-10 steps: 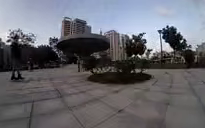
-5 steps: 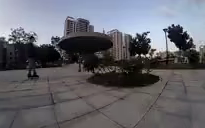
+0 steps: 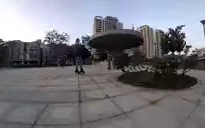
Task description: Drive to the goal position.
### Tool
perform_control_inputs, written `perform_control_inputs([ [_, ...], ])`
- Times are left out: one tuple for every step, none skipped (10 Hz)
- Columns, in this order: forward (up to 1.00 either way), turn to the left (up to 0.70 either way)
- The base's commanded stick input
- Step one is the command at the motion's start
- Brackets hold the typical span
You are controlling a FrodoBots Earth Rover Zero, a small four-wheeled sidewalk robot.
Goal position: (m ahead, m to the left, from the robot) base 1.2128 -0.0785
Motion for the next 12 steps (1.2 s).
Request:
perform_control_inputs([
  [0.00,1.00],
  [0.00,1.00],
  [0.00,1.00],
  [0.00,1.00],
  [0.00,1.00],
  [0.00,1.00],
  [0.00,1.00],
  [0.00,1.00],
  [0.00,1.00],
  [0.00,0.20],
  [0.00,-0.71],
  [0.00,-0.32],
])
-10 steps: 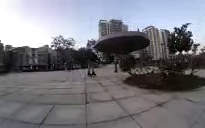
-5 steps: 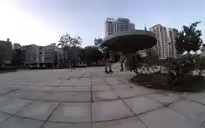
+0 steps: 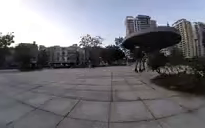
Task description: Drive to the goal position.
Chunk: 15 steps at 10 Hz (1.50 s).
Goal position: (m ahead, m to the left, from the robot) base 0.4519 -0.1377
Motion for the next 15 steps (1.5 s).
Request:
perform_control_inputs([
  [0.00,0.00],
  [0.41,0.00],
  [1.00,0.00],
  [1.00,0.00],
  [1.00,0.00],
  [1.00,-0.17],
  [1.00,-0.26],
  [1.00,-0.30],
  [1.00,-0.35],
  [1.00,-0.39],
  [1.00,-0.23],
  [1.00,-0.11],
  [1.00,-0.06],
  [1.00,-0.02],
  [1.00,0.00],
])
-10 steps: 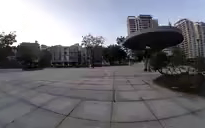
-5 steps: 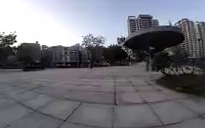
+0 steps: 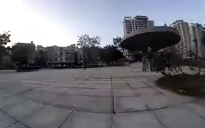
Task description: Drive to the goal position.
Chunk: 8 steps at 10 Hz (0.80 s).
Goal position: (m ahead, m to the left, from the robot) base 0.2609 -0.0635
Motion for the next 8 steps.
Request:
perform_control_inputs([
  [1.00,0.00],
  [1.00,0.00],
  [1.00,0.00],
  [1.00,0.00],
  [1.00,0.00],
  [1.00,0.00],
  [1.00,0.00],
  [1.00,0.00],
])
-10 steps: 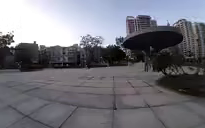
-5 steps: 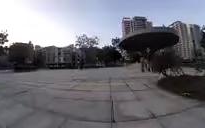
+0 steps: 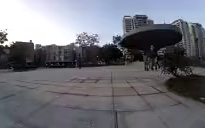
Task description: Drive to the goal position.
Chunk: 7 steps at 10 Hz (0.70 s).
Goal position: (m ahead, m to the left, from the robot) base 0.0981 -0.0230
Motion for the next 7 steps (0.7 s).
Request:
perform_control_inputs([
  [1.00,0.00],
  [1.00,0.00],
  [1.00,0.00],
  [1.00,0.00],
  [1.00,0.00],
  [1.00,0.00],
  [0.64,-0.36],
])
